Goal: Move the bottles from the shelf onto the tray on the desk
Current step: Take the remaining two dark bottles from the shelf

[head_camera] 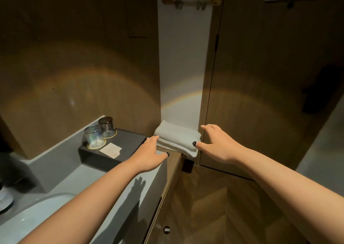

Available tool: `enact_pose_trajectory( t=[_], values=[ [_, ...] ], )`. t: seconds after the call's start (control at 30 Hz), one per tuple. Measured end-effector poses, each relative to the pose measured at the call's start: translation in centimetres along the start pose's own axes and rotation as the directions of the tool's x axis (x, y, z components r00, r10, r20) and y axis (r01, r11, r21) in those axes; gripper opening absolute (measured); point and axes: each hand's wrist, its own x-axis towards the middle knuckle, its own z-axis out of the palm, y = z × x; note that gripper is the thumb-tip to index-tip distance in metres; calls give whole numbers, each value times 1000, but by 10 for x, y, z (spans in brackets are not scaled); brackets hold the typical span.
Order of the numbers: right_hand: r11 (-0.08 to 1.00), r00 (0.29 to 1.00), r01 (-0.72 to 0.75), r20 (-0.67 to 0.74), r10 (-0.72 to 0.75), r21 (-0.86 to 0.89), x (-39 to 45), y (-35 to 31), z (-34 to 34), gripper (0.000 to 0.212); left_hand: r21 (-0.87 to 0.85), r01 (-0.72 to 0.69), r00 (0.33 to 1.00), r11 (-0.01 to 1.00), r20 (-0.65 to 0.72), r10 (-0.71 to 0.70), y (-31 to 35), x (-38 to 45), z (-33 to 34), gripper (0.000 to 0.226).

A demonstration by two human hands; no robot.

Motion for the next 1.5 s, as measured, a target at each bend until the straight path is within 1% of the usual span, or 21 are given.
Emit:
enact_pose_trajectory(
  t=[0.17,0.27,0.37,0.57,0.67,0.9,1.03,1.1,1.17,1.23,1.27,1.37,1.43,1.5],
  values=[
    [998,998,0,66,-5,66,51,55,4,72,4,50,999,999,18,-50,16,70,26,77],
    [996,992,24,123,-35,91,85,91,5,72,-8,91,996,996,-8,-91,29,112,44,77],
    [991,986,54,151,-72,120,124,127,-5,71,-42,145,988,989,-42,-146,44,152,63,74],
    [985,962,119,232,-147,128,203,185,-16,70,-166,323,936,932,-89,-340,52,213,106,76],
    [982,942,132,290,-166,132,243,202,-14,70,-181,400,903,898,-88,-420,47,238,120,76],
    [970,898,182,375,-231,162,335,210,19,68,-210,520,833,828,-88,-546,6,295,127,78],
    [966,870,195,426,-250,170,392,200,44,67,-277,568,791,775,-74,-607,-30,335,123,77],
    [966,854,194,455,-252,170,424,192,57,67,-328,604,752,726,-66,-656,-49,357,116,73],
    [968,836,188,491,-246,165,456,182,70,67,-368,645,708,669,-40,-705,-64,376,110,65],
    [965,822,203,507,-260,165,485,174,86,68,-340,661,695,669,-59,-717,-81,394,108,58],
    [964,817,200,512,-264,177,498,171,93,68,-330,661,689,674,-90,-719,-89,403,109,56],
    [969,806,141,544,-232,205,530,165,111,68,-383,683,640,622,-97,-762,-108,424,114,49],
    [967,791,110,569,-225,229,551,162,121,67,-392,694,621,605,-99,-777,-119,436,116,54],
    [969,760,136,605,-236,207,574,160,131,67,-424,713,582,558,-86,-808,-130,445,116,60]
  ],
)
